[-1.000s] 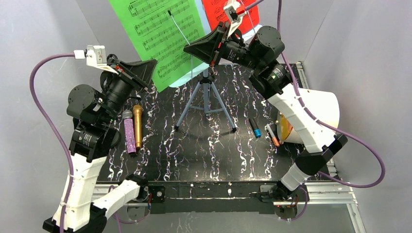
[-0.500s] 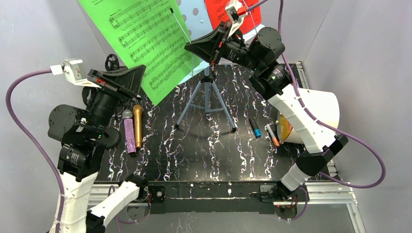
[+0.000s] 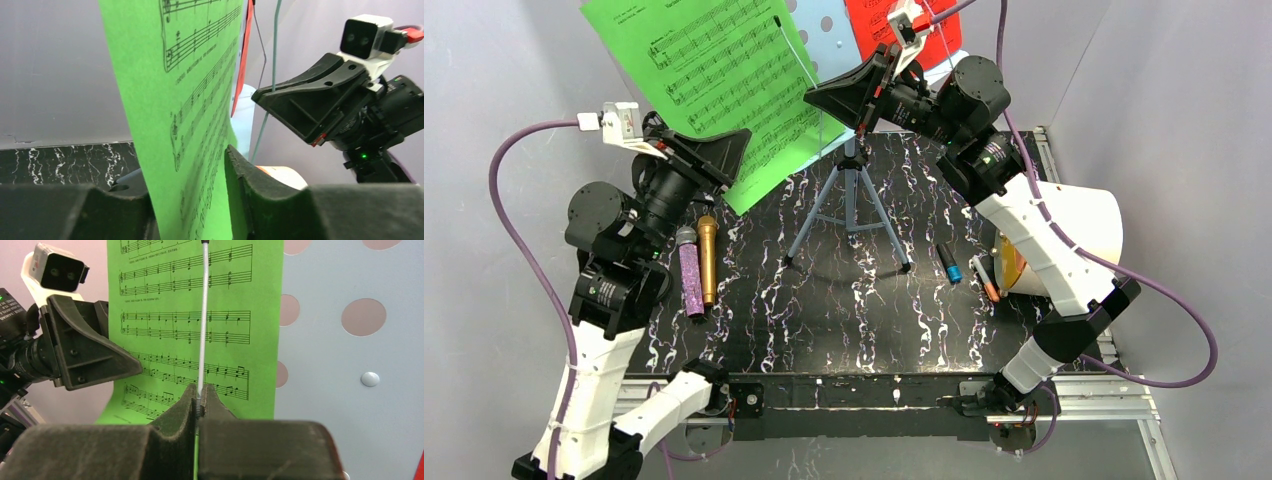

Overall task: Pack up the instrument practice props
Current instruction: Pick up the sheet music from the music stand.

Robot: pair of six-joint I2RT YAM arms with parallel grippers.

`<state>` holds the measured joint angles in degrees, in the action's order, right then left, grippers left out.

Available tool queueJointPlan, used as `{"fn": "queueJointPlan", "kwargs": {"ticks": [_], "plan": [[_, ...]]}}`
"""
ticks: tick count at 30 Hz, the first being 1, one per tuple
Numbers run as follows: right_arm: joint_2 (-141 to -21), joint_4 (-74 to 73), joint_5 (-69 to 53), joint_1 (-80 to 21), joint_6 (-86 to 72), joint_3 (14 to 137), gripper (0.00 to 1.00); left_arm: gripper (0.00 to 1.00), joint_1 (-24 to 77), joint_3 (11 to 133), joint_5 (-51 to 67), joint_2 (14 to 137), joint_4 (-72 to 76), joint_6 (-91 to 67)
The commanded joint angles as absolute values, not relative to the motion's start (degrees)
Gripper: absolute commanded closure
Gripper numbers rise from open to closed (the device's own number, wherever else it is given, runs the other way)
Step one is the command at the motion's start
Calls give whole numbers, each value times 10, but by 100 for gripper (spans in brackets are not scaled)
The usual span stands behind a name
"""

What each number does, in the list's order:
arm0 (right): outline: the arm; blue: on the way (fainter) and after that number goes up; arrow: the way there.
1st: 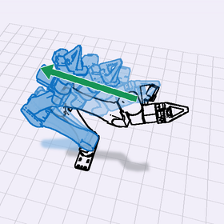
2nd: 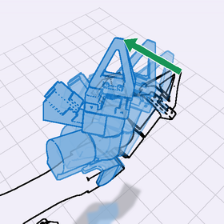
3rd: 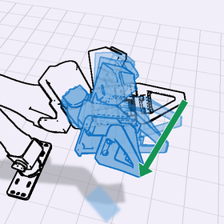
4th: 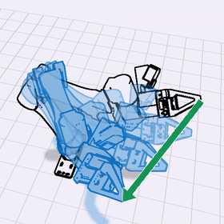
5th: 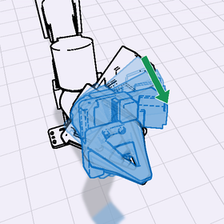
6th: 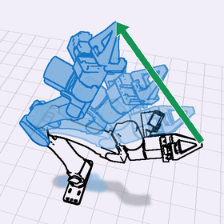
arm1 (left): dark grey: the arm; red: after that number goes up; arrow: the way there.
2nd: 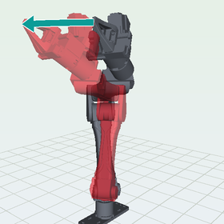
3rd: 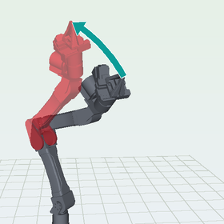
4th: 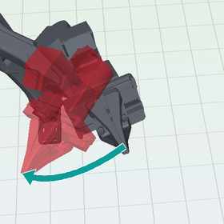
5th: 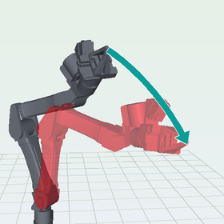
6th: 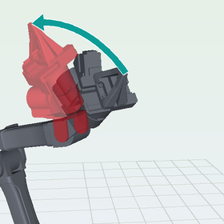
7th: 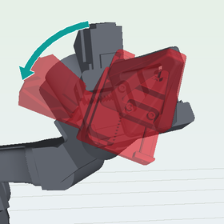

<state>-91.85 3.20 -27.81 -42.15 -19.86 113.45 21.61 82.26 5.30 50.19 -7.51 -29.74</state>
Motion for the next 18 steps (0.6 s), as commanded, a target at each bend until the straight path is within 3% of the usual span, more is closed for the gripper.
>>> {"fn": "queueJointPlan", "kwargs": {"ticks": [1, 6, 18], "plan": [[-915, 52, -251, -413, -173, 1125, 99, 74, 219, 811, 44, 488, -42, -303], [-913, 51, -247, -413, -164, 1120, 99, 99, 219, 799, 29, 473, -36, -298], [-915, 46, -229, -413, -147, 1115, 99, 100, 219, 792, -64, 411, -117, -247]]}}
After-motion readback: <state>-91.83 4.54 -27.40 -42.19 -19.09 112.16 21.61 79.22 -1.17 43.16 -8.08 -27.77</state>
